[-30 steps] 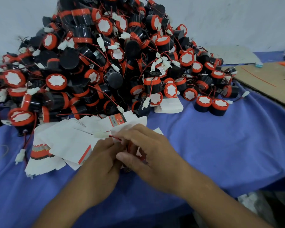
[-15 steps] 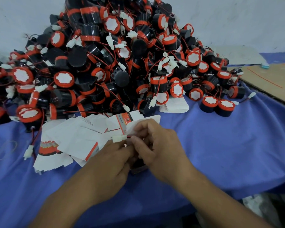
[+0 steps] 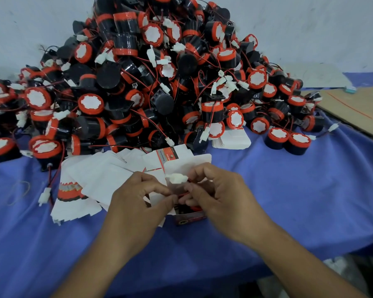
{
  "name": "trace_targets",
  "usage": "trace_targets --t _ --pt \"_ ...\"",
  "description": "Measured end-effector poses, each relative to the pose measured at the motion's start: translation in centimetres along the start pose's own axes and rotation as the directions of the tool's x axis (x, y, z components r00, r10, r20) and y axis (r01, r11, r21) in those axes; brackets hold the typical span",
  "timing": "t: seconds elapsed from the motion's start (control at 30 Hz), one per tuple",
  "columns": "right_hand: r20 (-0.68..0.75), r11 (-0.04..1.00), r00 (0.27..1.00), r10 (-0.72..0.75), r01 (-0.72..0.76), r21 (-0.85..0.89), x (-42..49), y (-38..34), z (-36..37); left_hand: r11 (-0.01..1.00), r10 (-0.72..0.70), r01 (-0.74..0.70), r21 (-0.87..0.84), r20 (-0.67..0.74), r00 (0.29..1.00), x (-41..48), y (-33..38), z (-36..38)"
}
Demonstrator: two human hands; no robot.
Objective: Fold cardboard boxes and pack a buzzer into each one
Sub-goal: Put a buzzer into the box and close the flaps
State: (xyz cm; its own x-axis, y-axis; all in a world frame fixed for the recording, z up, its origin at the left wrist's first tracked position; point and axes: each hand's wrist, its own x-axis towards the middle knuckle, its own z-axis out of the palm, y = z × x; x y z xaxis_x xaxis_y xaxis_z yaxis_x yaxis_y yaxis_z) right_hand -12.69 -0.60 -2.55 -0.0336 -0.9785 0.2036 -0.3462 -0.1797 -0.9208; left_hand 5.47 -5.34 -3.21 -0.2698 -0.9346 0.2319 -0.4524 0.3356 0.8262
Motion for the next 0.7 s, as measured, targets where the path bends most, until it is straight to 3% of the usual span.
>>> trace_targets --t 0.1,0.23,0.43,0.6,0.7 --pt "-0.057 0.991 0.998 -0.027 0.020 -0.130 -0.1 0.4 0.0 1.000 -0.009 0.009 0.000 0.026 1.000 0.0 0.2 0.4" --pt "-0.059 0.910 0.977 -0.204 0.168 -0.378 -0.2 0.1 0.5 0.998 0.016 -0.020 0.064 0.065 0.998 0.1 0.1 1.0" --pt "0.155 0.888 0.957 -0.246 0.286 -0.359 -0.8 -0.7 -0.5 0.994 0.040 -0.054 0.090 0.141 0.989 0.2 0.3 0.9" --pt "0.245 0.633 0.899 -0.362 0.431 -0.644 -0.7 -1.6 0.0 0.989 0.029 -0.060 0.134 0.221 0.975 0.4 0.3 0.7" --pt "0.276 0.683 0.900 -0.337 0.436 -0.586 -0.3 -1.8 0.8 0.999 0.024 -0.029 0.017 0.239 0.971 0.4 0.6 0.8"
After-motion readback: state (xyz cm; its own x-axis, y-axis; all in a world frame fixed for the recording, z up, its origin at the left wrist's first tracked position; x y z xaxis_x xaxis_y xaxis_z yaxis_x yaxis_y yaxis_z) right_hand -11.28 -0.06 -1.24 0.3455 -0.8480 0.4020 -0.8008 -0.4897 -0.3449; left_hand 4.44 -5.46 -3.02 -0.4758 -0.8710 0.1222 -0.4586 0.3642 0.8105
